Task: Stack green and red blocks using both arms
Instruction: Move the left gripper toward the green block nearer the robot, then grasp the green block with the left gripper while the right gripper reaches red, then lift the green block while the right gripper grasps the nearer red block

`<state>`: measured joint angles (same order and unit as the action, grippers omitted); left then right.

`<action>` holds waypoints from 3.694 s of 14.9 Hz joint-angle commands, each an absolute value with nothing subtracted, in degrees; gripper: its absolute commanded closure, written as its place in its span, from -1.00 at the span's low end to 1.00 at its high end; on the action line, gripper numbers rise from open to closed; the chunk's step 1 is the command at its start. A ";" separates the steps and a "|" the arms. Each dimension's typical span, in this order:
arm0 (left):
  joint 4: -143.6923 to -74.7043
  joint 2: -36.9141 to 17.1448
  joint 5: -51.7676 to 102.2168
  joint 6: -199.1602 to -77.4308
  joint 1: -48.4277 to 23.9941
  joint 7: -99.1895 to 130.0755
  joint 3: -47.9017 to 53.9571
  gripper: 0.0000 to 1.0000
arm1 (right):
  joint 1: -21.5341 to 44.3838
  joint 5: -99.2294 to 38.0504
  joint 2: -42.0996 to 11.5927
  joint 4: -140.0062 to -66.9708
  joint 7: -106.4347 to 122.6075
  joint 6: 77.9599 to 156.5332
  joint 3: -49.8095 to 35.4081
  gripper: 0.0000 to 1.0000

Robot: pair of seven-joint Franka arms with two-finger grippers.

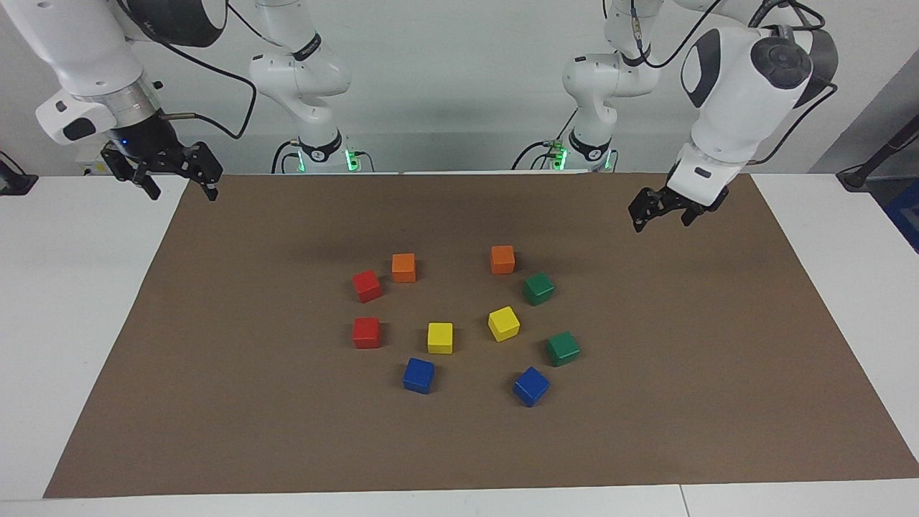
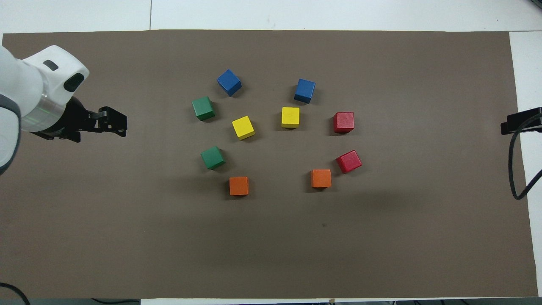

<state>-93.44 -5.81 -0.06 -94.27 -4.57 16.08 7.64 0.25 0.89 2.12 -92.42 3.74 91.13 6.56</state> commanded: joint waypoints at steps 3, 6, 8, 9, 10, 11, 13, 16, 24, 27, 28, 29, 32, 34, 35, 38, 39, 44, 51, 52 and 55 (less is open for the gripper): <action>-89.82 -13.61 -0.17 -100.35 -10.98 28.45 7.21 -1.00 | -0.44 -0.26 3.78 -94.66 5.01 91.05 6.42 -1.00; -93.49 -15.38 0.17 -105.36 -12.91 36.45 7.38 -1.00 | 0.26 -0.26 3.78 -97.46 3.26 92.54 6.33 -1.00; -101.56 -13.46 0.18 -111.15 -15.28 41.55 7.38 -1.00 | 2.54 -0.26 3.78 -100.71 0.89 96.14 6.33 -1.00; -104.56 -12.66 0.18 -114.66 -15.81 43.83 7.47 -1.00 | 3.68 -0.26 3.78 -102.38 0.10 97.37 6.33 -1.00; -105.55 -12.57 0.26 -116.26 -15.91 46.29 7.47 -1.00 | 4.74 -0.26 3.87 -103.96 -0.61 98.43 6.33 -1.00; -105.90 -12.74 0.26 -116.71 -16.00 48.23 7.56 -1.00 | 5.36 -0.26 3.95 -105.71 -1.49 100.00 6.33 -1.00; -106.96 -12.83 0.26 -118.46 -16.43 48.60 7.47 -1.00 | 6.93 -0.26 3.69 -107.49 -2.45 104.13 6.33 -1.00; -108.98 -13.53 0.26 -121.02 -18.18 50.35 7.47 -1.00 | 9.66 -0.26 1.67 -107.75 -6.49 105.73 6.24 -1.00; -111.18 -14.85 0.26 -124.71 -18.90 50.11 7.47 -1.00 | 17.57 -0.62 -2.02 -112.24 -16.07 112.50 6.24 -1.00; -112.67 -15.03 0.26 -126.91 -19.60 50.27 7.47 -1.00 | 19.51 -0.70 -3.86 -112.24 -17.32 114.60 6.24 -1.00; -112.76 -15.29 0.26 -127.18 -19.60 50.27 7.47 -1.00 | 19.60 -0.70 -4.04 -112.41 -16.97 115.04 6.24 -1.00; -112.94 -15.99 0.26 -127.53 -19.69 49.93 7.47 -1.00 | 19.77 -0.70 -4.74 -112.59 -16.79 115.31 6.24 -1.00; -113.46 -16.70 0.26 -128.67 -20.57 49.75 7.47 -1.00 | 20.13 -0.70 -6.15 -113.55 -14.68 118.55 6.24 -1.00; -113.73 -16.70 0.26 -128.58 -20.57 48.61 7.47 -1.00 | 20.13 -0.70 -7.03 -113.55 -11.54 119.09 6.24 -1.00; -113.82 -16.70 0.26 -128.58 -20.57 47.30 7.47 -1.00 | 20.13 -0.70 -7.38 -113.47 -9.16 119.35 6.24 -1.00; -114.17 -16.87 0.26 -129.02 -20.57 46.67 7.47 -1.00 | 21.17 -0.70 -8.26 -113.55 -9.40 120.85 6.24 -1.00; -114.34 -17.05 0.26 -129.28 -20.57 46.67 7.47 -1.00 | 21.27 -0.70 -8.61 -113.47 -10.10 121.28 6.24 -1.00; -114.00 -17.49 0.26 -129.81 -20.13 46.67 7.38 -0.82 | 22.85 -0.79 -8.61 -113.73 -9.49 121.90 6.24 -1.00; -113.73 -16.79 0.26 -127.02 -20.13 46.67 7.38 1.00 | 24.87 -0.70 -7.65 -118.29 -1.77 124.36 6.24 -1.00; -113.30 -16.00 0.18 -124.65 -19.69 46.23 7.38 1.00 | 24.79 -0.70 -7.47 -118.74 -1.41 125.06 6.24 -1.00; -112.50 -11.44 0.26 -117.71 -14.97 37.92 7.38 1.00 | 24.70 -0.70 -7.21 -121.11 -1.41 129.19 6.24 -1.00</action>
<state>-112.10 -15.83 -0.07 -122.65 -18.72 44.09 7.35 24.82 0.32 -8.88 -118.07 -3.18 126.30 6.03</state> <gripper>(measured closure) 0.449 0.000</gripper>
